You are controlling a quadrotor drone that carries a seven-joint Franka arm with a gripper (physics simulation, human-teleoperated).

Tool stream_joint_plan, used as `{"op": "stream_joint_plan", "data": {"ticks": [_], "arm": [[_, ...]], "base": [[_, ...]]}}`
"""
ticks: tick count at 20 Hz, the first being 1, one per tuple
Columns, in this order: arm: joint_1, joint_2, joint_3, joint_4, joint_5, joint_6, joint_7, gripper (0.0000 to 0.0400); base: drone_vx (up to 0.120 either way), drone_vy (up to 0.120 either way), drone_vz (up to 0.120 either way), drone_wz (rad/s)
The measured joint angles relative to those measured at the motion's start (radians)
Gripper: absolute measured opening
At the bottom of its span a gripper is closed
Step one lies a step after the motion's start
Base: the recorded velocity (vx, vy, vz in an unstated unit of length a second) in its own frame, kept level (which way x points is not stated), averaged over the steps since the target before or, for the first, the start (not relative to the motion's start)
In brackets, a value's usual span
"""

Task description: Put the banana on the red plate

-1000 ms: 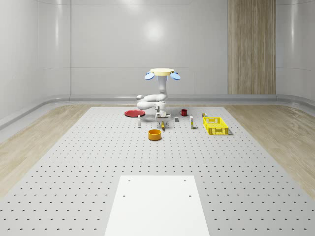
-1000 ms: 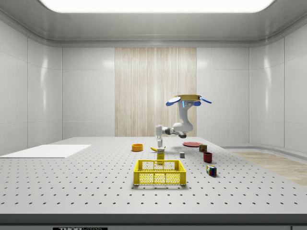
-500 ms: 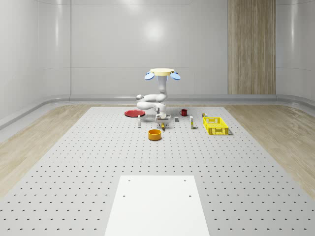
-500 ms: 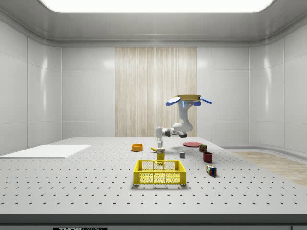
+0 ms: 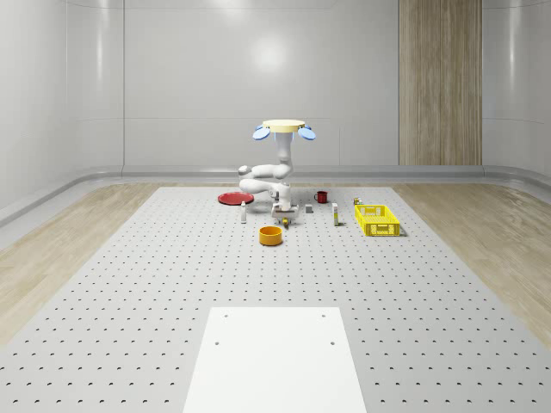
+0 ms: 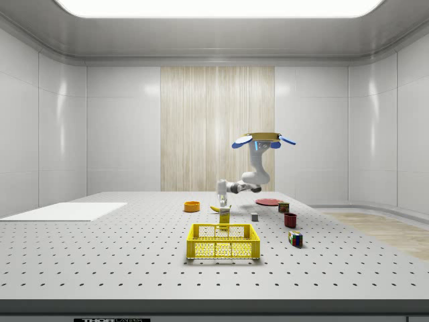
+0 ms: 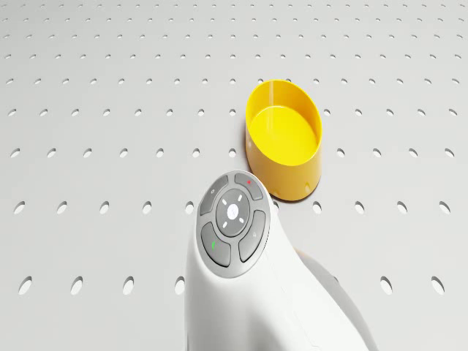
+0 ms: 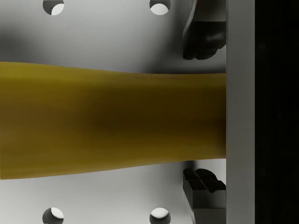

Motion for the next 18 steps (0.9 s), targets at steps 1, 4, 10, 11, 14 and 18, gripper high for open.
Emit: {"op": "stream_joint_plan", "data": {"ticks": [1, 4, 10, 11, 14, 18], "arm": [[-0.001, -0.001, -0.002, 0.001, -0.001, 0.002, 0.0, 0.0259], [0.001, -0.019, 0.01, 0.003, 0.033, 0.026, 0.027, 0.023], [-0.033, -0.049, 0.008, 0.001, 0.023, 0.043, 0.064, 0.0198], [-0.031, -0.05, 0.012, 0.001, 0.025, 0.042, 0.049, 0.0199], [-0.024, -0.049, 0.038, -0.006, 0.047, 0.032, 0.015, 0.0198], [-0.016, -0.046, 0.092, -0.019, 0.096, 0.009, -0.006, 0.0198]], "base": [[0.0, 0.0, 0.0, 0.0], [0.0, 0.0, 0.0, 0.0], [0.0, 0.0, 0.0, 0.0], [0.0, 0.0, 0.0, 0.0], [0.0, 0.0, 0.0, 0.0], [0.0, 0.0, 0.0, 0.0]]}}
